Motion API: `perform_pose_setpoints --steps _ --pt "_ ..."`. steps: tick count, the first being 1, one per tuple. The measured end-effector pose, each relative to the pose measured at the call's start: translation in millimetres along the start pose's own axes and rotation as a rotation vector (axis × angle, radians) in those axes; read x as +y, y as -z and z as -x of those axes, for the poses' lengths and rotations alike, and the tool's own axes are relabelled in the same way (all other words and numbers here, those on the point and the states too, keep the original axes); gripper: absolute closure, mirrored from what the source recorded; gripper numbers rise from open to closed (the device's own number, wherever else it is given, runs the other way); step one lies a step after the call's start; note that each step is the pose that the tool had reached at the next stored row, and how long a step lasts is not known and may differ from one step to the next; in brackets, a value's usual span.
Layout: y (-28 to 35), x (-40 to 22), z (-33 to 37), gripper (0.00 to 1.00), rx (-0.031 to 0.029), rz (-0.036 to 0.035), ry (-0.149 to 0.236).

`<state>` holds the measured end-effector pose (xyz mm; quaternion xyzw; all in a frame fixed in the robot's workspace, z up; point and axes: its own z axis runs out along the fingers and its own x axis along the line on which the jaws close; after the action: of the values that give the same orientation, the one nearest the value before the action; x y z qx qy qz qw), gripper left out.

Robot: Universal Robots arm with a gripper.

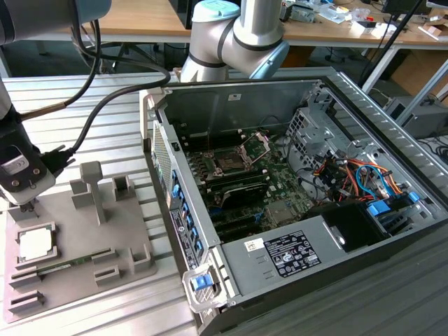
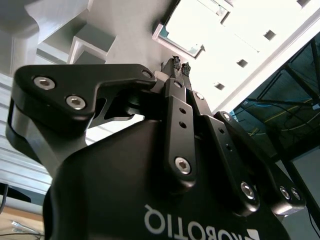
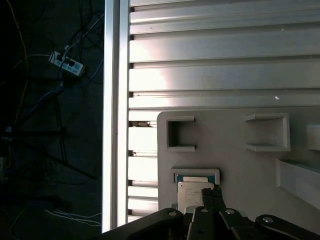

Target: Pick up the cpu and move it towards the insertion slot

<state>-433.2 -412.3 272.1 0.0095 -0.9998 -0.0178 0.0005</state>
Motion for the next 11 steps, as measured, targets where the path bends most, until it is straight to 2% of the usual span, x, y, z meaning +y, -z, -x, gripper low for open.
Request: perform_pose_setpoints --steps 11 --pt "-2.9 -0.2 0.0 0.89 0.0000 0.0000 0.000"
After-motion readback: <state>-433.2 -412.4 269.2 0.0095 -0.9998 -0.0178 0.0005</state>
